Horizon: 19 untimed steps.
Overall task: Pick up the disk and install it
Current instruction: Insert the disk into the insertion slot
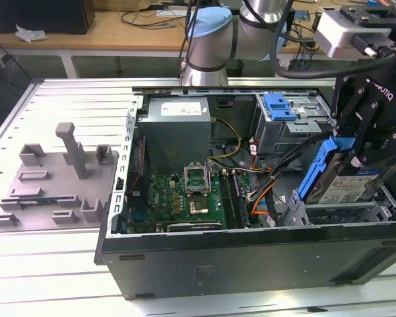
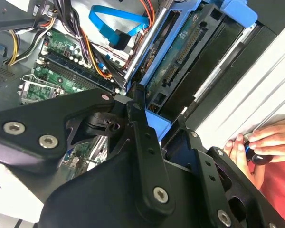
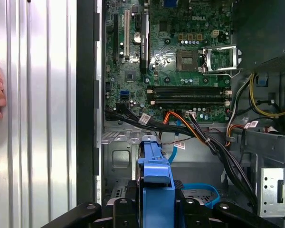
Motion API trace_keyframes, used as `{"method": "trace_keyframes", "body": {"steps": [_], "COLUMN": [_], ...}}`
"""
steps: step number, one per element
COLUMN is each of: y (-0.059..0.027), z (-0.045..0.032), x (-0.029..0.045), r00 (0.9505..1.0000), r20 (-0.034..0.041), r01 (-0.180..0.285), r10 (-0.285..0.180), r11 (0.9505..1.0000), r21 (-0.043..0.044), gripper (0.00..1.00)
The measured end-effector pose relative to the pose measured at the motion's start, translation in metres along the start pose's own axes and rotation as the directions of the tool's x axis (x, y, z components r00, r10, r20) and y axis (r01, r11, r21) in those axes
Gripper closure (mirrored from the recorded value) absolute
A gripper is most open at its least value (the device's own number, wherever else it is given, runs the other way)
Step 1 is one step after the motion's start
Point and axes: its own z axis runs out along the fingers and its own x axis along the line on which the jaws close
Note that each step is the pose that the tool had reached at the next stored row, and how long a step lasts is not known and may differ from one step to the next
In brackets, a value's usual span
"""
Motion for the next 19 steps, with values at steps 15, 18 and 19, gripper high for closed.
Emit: {"method": "trace_keyframes", "body": {"steps": [15,18,19], "y": [0.0,0.0,0.0], "z": [0.0086,0.0088,0.0088], "x": [0.0,0.0,0.0], "r00": [1.0,1.0,1.0], "r20": [-0.0004,-0.0001,-0.0002], "r01": [0.0,0.0,0.0], "r10": [0.0,0.0,0.0], "r11": [1.0,1.0,1.0], "r21": [0.0001,0.0,0.0], "gripper": [0.56,0.56,0.56]}}
